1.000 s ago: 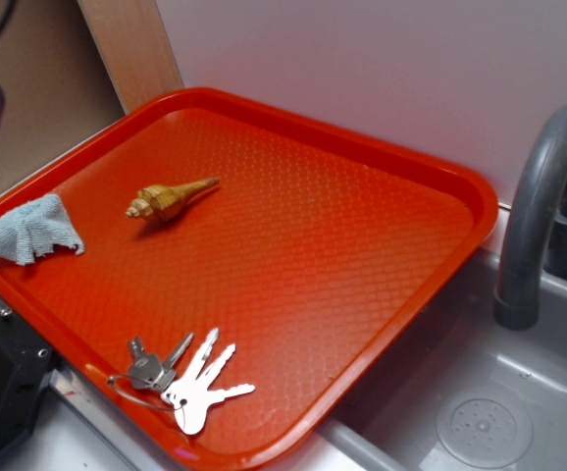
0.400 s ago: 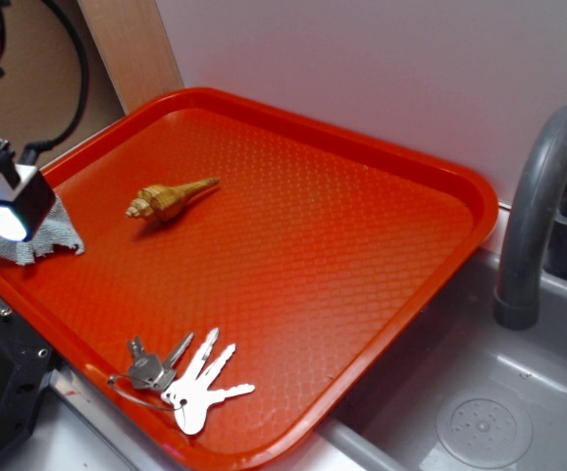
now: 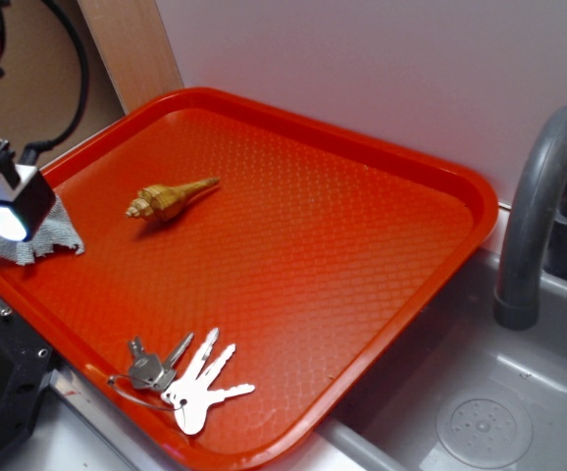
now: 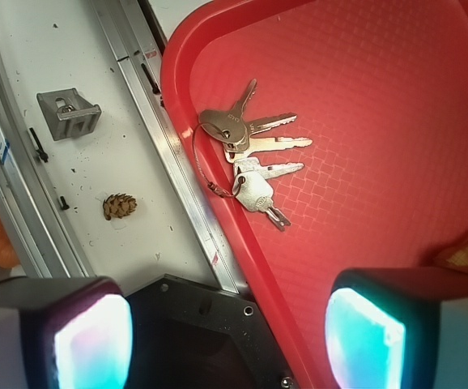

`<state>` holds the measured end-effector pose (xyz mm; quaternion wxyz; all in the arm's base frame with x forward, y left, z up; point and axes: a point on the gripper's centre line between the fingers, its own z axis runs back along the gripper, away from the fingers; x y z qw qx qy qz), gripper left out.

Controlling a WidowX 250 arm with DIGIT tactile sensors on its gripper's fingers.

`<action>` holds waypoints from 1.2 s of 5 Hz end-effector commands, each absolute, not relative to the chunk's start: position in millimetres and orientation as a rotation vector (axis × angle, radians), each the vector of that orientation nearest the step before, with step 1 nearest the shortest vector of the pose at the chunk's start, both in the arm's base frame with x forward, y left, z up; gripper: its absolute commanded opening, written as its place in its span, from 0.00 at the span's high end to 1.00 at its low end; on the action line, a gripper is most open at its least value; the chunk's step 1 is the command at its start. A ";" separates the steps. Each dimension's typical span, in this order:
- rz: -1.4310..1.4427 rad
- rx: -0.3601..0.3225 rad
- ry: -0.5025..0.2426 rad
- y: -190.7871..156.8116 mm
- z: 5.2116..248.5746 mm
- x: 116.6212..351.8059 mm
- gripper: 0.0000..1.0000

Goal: Grab the silver keys.

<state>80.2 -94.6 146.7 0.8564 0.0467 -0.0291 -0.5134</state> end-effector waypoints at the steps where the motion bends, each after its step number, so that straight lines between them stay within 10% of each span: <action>1: -1.322 0.171 -0.061 -132.2 80.4 111.9 0.00; 4: -1.506 0.041 -0.021 -142.4 74.2 95.4 0.00; 6: -1.474 0.123 0.057 -131.5 53.7 93.4 0.00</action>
